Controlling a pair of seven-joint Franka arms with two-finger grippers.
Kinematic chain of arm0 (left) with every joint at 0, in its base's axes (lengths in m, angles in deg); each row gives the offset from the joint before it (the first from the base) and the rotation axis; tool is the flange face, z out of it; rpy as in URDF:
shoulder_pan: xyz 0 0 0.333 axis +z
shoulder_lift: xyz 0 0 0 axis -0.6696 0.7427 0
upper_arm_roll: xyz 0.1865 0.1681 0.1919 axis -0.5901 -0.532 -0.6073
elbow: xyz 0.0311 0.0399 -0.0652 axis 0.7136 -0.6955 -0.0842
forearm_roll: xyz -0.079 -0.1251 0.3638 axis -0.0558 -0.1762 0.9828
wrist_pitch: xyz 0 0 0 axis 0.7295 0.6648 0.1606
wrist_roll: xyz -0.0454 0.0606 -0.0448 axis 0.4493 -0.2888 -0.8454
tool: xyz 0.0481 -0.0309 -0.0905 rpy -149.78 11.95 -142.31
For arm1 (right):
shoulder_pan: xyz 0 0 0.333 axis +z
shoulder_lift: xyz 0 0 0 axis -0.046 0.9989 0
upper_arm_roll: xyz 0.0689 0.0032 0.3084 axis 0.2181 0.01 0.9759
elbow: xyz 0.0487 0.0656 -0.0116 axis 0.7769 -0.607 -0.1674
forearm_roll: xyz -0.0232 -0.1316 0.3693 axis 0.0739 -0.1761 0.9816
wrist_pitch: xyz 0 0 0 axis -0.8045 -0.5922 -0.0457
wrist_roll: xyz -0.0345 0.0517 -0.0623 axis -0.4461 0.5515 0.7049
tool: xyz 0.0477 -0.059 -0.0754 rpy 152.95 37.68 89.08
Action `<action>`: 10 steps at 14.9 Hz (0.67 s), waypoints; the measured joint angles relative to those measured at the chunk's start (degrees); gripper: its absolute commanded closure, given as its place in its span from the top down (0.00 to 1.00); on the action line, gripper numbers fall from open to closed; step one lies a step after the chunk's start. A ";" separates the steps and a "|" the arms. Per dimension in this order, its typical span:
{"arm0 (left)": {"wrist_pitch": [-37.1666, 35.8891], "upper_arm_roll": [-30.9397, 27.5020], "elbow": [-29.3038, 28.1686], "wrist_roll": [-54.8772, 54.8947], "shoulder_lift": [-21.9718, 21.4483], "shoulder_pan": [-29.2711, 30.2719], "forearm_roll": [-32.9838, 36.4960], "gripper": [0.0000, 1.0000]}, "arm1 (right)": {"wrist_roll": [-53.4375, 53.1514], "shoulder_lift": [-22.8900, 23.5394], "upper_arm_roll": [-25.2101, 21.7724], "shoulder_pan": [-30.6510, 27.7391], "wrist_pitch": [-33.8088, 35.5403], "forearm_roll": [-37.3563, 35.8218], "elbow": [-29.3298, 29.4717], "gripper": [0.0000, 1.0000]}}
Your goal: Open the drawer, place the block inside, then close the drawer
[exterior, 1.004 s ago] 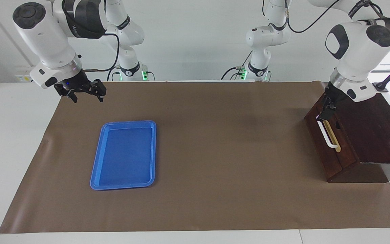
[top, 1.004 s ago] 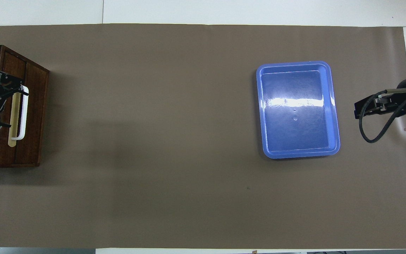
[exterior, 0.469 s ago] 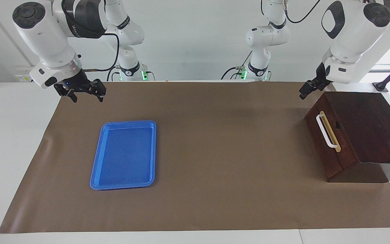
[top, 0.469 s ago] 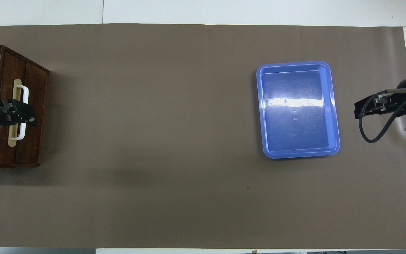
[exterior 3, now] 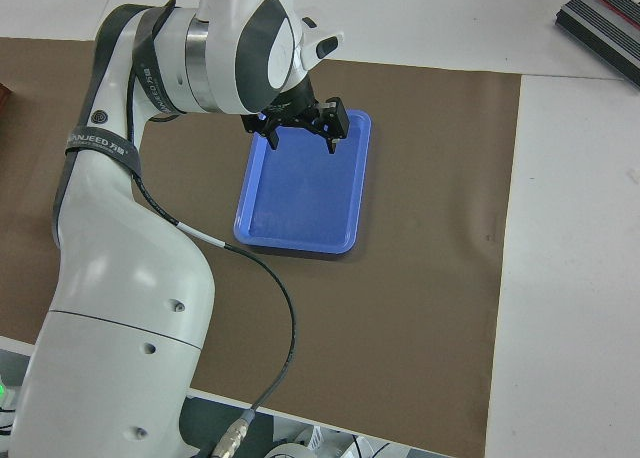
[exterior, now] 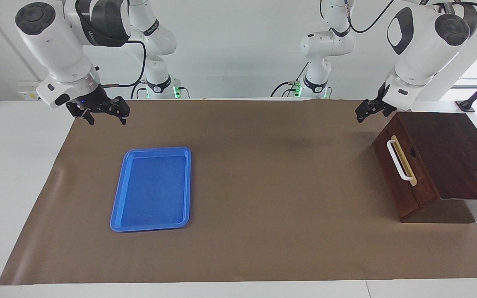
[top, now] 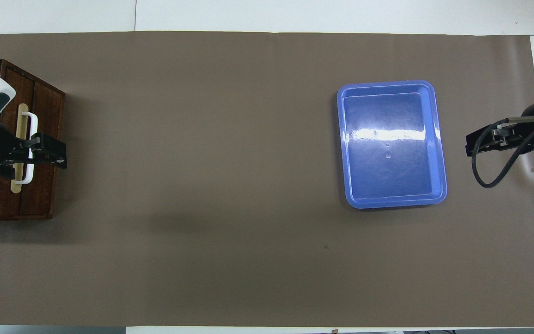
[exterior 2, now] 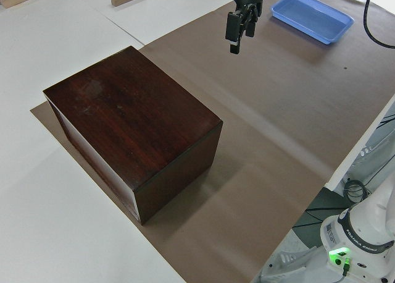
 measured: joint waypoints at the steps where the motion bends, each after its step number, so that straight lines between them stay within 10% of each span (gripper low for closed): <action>1: -0.14 0.28 0.58 0.56 0.17 -0.03 0.00 1.00 | 0.00 0.00 0.00 0.00 0.00 0.00 0.00 1.00; 10: -0.28 0.62 4.09 4.21 0.88 -0.07 0.01 1.00 | 0.00 0.00 0.00 0.00 0.00 0.00 0.00 1.00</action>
